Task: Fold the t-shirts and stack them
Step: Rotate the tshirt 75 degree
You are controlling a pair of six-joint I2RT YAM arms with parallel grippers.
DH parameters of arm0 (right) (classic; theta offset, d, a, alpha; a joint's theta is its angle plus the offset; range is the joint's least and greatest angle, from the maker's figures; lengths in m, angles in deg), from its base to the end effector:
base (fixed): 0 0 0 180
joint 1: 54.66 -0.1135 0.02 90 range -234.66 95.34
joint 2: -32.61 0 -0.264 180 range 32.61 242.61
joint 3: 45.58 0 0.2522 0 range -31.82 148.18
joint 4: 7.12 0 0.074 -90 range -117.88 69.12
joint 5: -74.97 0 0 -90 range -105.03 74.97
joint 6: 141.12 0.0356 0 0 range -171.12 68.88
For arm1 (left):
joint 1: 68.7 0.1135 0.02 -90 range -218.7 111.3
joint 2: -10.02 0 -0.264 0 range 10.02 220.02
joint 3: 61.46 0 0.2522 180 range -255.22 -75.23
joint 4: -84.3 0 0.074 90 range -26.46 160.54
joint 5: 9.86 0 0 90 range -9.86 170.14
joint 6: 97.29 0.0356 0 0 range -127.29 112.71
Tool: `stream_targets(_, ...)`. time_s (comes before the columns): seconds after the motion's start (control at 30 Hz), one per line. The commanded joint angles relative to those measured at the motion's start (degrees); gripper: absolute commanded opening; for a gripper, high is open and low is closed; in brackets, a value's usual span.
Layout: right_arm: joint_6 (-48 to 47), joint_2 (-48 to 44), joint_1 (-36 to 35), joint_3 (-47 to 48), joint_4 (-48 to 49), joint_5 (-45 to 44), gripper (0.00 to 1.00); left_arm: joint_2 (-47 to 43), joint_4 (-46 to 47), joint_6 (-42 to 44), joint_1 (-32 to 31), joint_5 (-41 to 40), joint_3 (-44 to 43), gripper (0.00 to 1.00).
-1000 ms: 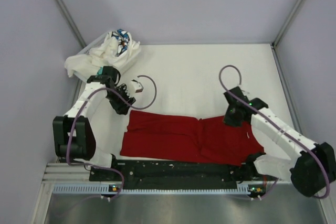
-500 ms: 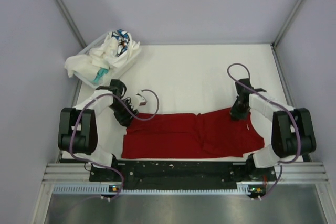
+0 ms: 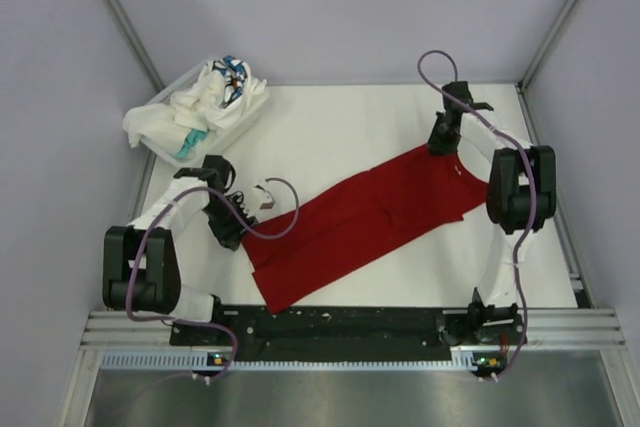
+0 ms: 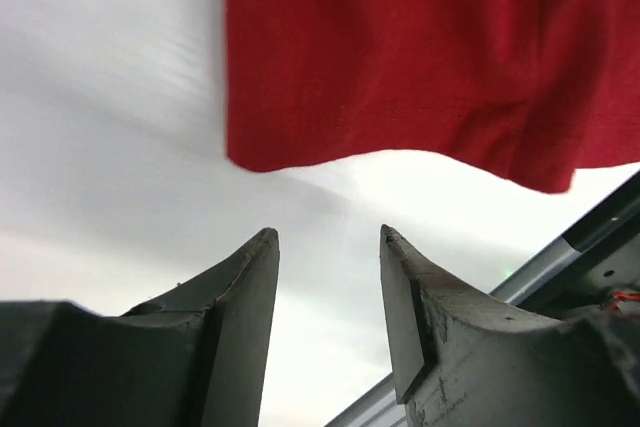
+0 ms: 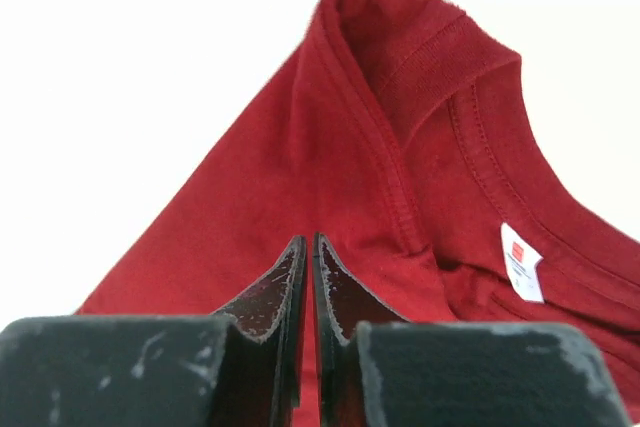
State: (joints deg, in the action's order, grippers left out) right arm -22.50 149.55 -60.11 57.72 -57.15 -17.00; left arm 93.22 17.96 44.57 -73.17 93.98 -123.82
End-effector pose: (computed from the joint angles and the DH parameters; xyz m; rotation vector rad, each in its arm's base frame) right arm 0.4315 0.0399 0.1912 0.5506 2.6319 0.1400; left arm 0.2284 -0.0264 0.1775 1.4167 2.6270 -0.3022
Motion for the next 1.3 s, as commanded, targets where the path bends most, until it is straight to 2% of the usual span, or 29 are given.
stream_targets(0.0, -7.61, -9.61, 0.44, 0.66, -0.64, 1.80, 0.07, -1.99, -9.28, 0.62, 0.25, 5.39, -10.96, 0.50)
stream_targets(0.1, -8.06, -17.17, 0.36, -7.68, -0.73, -0.73, 0.09, 1.34, -8.69, -2.27, -0.19, 9.69, -16.86, 0.50)
stream_targets(0.2, -7.01, -22.10, 0.62, -17.26, -0.73, -3.20, 0.08, 5.73, -4.83, -6.31, -3.51, 9.10, -18.81, 0.42)
stream_targets(0.3, -5.69, -23.34, 1.58, -24.31, -0.21, -4.00, 0.05, 8.64, -1.22, -6.68, -7.21, 4.80, -15.66, 0.37)
stream_targets(0.4, -5.07, -20.11, 3.43, -26.43, 1.55, -2.77, 0.02, 8.91, 2.47, -5.63, -9.59, 1.54, -10.66, 0.38)
stream_targets(0.57, -4.10, -5.71, 4.92, -16.01, -0.11, -1.46, 0.00, 7.51, 5.90, -5.72, -12.22, -3.90, -1.26, 0.37)
stream_targets(0.7, -0.34, 7.73, 5.10, 3.04, -4.59, -1.62, 0.00, 2.25, 5.21, -4.40, -15.91, -4.80, 6.57, 0.38)
stream_targets(0.8, 5.81, 15.83, 4.49, 18.34, -5.39, 1.09, 0.00, -3.37, 1.97, -3.69, -18.02, -0.50, 7.64, 0.41)
stream_targets(0.93, 4.62, 22.36, 1.51, 36.63, -6.09, 5.75, 0.14, -10.84, -6.28, -2.73, -18.73, 10.91, 1.77, 0.44)
stream_targets(1.03, 1.09, 17.90, 0.62, 35.38, -5.92, 5.32, 0.31, -14.20, -8.86, -1.67, -18.65, 14.10, -2.28, 0.51)
stream_targets(1.13, -0.05, 10.35, 1.58, 26.07, -4.78, 2.77, 0.43, -12.37, -3.26, -4.12, -18.29, 9.82, -2.64, 0.54)
stream_targets(1.17, -0.23, 8.41, 2.46, 23.34, -4.34, 2.94, 0.46, -10.88, -0.01, -5.96, -18.21, 7.62, -2.21, 0.54)
stream_targets(1.27, 0.91, 5.23, 5.01, 16.48, -3.55, 5.22, 0.48, -3.16, 7.21, -9.66, -17.86, 2.51, -3.60, 0.53)
